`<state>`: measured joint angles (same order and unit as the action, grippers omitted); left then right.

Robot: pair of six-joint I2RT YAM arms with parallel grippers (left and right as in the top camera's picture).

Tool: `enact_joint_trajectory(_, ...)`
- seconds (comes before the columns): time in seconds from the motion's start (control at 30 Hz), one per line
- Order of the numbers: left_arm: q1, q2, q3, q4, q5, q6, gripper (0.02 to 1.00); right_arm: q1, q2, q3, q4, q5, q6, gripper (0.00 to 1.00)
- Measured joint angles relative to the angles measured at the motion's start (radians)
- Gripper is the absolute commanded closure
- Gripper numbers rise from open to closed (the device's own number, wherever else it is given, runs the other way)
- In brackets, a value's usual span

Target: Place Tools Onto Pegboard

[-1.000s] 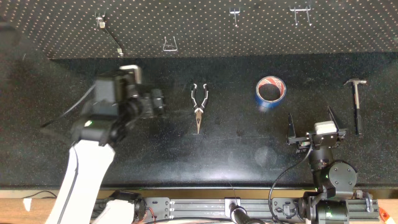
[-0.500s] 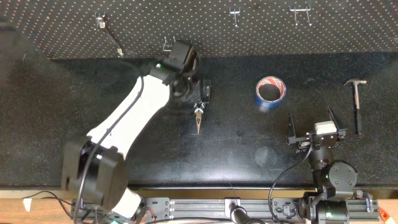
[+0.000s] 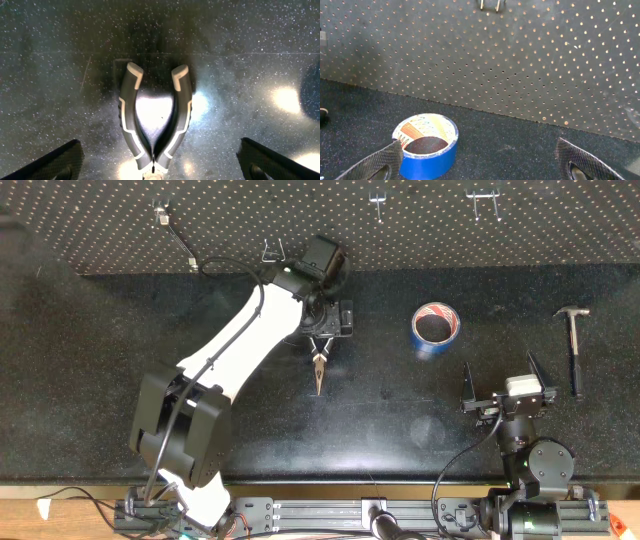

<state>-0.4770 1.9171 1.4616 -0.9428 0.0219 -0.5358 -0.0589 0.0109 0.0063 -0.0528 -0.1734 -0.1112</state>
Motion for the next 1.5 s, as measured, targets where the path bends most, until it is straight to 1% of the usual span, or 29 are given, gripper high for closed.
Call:
enact_joint_trajectory(0.43, -0.006, 0.05, 0.002, -0.004, -0.006, -0.011, 0.023, 0.0, 0.0, 0.0, 0.0, 0.0, 0.0, 0.005)
enact_joint_trajectory(0.83, -0.006, 0.056, 0.002, 0.002, -0.006, 0.051, 0.02, 0.0, 0.0, 0.0, 0.0, 0.0, 0.0, 0.005)
enact_joint_trajectory(1.03, 0.015, 0.056, 0.002, 0.002, 0.001, 0.084, 0.023, 0.0, 0.0, 0.0, 0.0, 0.0, 0.0, 0.007)
enact_joint_trajectory(1.5, 0.024, 0.078, 0.002, 0.009, 0.005, 0.09, 0.023, 0.0, 0.0, 0.0, 0.0, 0.0, 0.0, 0.007)
